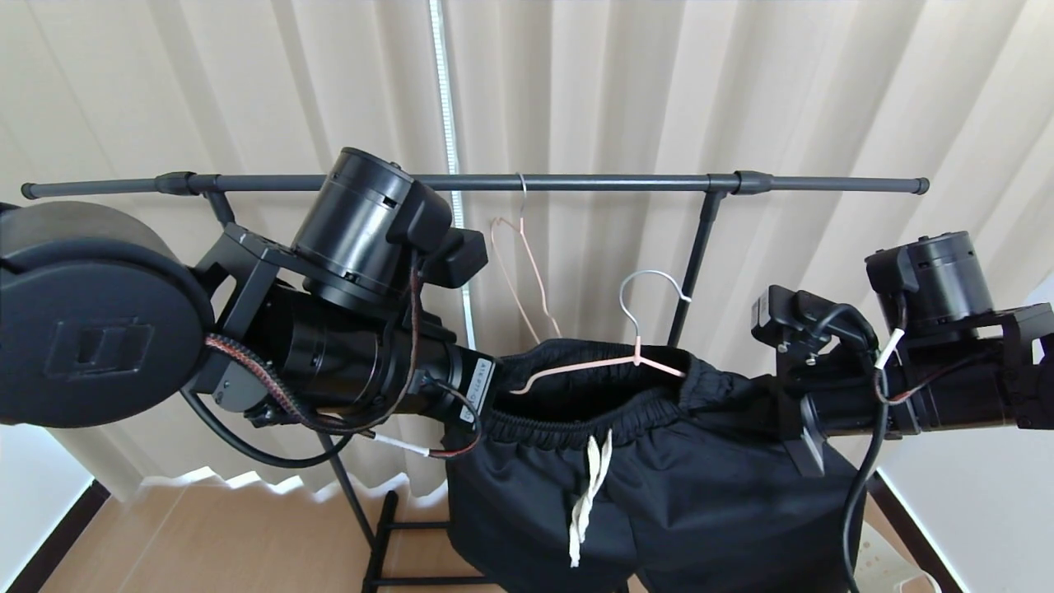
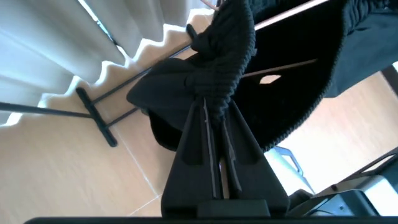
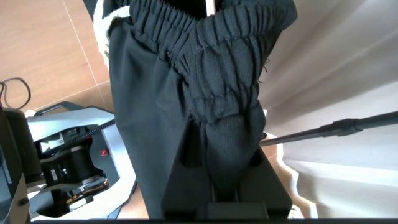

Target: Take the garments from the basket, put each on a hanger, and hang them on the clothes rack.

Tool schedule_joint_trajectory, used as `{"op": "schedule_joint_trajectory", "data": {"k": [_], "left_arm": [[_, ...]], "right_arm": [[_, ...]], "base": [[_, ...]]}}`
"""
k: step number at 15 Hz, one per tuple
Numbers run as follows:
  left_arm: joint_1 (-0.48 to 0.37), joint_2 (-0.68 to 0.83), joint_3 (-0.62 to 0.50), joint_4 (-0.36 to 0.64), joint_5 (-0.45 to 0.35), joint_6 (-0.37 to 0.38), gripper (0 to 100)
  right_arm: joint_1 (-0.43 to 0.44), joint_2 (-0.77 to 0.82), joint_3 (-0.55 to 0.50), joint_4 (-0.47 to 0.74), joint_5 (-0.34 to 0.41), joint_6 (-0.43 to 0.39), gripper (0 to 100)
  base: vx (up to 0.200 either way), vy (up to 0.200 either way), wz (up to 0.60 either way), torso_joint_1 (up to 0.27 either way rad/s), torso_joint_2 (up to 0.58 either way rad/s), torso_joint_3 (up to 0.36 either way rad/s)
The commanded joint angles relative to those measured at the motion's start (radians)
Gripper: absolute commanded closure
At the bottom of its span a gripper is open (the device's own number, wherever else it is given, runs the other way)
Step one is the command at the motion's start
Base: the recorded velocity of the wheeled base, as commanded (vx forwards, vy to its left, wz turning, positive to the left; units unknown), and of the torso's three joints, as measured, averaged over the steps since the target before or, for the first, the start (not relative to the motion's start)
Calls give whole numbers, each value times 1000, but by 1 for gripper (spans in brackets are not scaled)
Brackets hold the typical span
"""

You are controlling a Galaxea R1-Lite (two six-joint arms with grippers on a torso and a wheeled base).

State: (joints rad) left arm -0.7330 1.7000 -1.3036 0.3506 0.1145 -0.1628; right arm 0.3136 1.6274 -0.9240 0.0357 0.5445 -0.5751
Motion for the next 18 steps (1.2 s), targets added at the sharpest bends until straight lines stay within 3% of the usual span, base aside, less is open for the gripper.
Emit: {"op": "schedule_joint_trajectory", "data": {"k": [1, 3, 11, 14, 18], "left_arm": [[-19, 0, 7, -1, 14, -37, 100], [-46, 1, 9, -2, 82, -55, 100], [-163, 98, -19, -48, 86, -273, 100], [-171, 105, -14, -48, 86, -285, 100], [-135, 148, -20, -50, 168, -279, 100]], "right_arm": [[-5, -4, 8, -13, 0, 1, 100], [-7, -3, 27, -62, 3, 1, 100], [-5, -4, 60, -142, 5, 21, 100], [-4, -6, 82, -197, 3, 46, 100], [-4, -35, 103, -237, 5, 46, 100]], "base": [[0, 0, 0, 0, 0, 0], [0, 0, 0, 0, 0, 0], [0, 0, 0, 0, 0, 0], [0, 0, 0, 0, 0, 0], [0, 0, 0, 0, 0, 0]]}}
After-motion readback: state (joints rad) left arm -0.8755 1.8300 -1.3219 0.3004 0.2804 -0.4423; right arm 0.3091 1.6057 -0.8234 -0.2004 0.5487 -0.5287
